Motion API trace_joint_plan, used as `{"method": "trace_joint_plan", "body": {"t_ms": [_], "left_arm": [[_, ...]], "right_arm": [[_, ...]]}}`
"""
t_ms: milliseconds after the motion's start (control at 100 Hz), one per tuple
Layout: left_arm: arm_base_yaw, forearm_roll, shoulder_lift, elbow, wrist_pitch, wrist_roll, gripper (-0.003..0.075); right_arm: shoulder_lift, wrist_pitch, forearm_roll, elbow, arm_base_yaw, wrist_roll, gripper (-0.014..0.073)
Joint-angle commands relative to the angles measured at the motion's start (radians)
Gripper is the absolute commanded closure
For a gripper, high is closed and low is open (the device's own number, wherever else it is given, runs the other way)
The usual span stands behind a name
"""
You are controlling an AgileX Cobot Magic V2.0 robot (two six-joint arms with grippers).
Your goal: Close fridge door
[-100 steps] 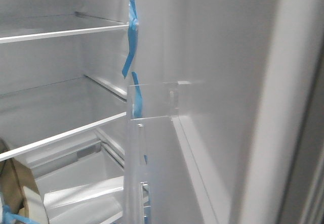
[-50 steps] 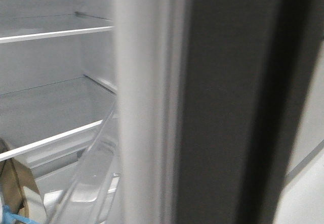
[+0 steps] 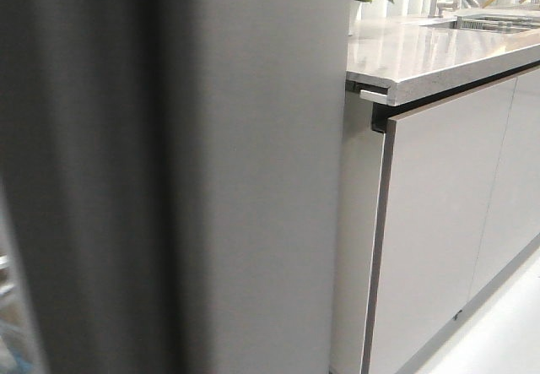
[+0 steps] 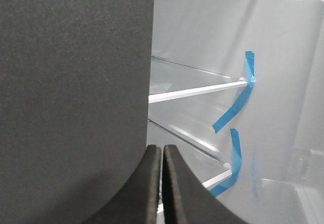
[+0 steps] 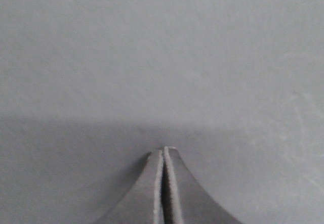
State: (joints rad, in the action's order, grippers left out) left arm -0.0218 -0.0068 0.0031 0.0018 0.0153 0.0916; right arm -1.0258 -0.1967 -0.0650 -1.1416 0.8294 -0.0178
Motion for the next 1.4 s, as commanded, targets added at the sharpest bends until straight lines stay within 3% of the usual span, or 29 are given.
{"method": "trace_joint_plan", "body": {"t_ms": [0,890,1390], "left_arm": [[-0.002,-0.002,0.019,0.028,0.077,0.003,0.0741],[-0.002,-0.002,0.019,0.028,0.077,0.003,0.0741],[-0.002,-0.002,0.019,0.028,0.077,0.003,0.0741]], "right_arm": [[-0.029,0.113,-0.005,-0.038,0.012,0.007,0.0670],[-0.545,0.117,0.006,-0.597,0.043,0.018,0.0670],[-0.707,0.173,0.010,-0.685,0.021,0.018,0.0670]]}}
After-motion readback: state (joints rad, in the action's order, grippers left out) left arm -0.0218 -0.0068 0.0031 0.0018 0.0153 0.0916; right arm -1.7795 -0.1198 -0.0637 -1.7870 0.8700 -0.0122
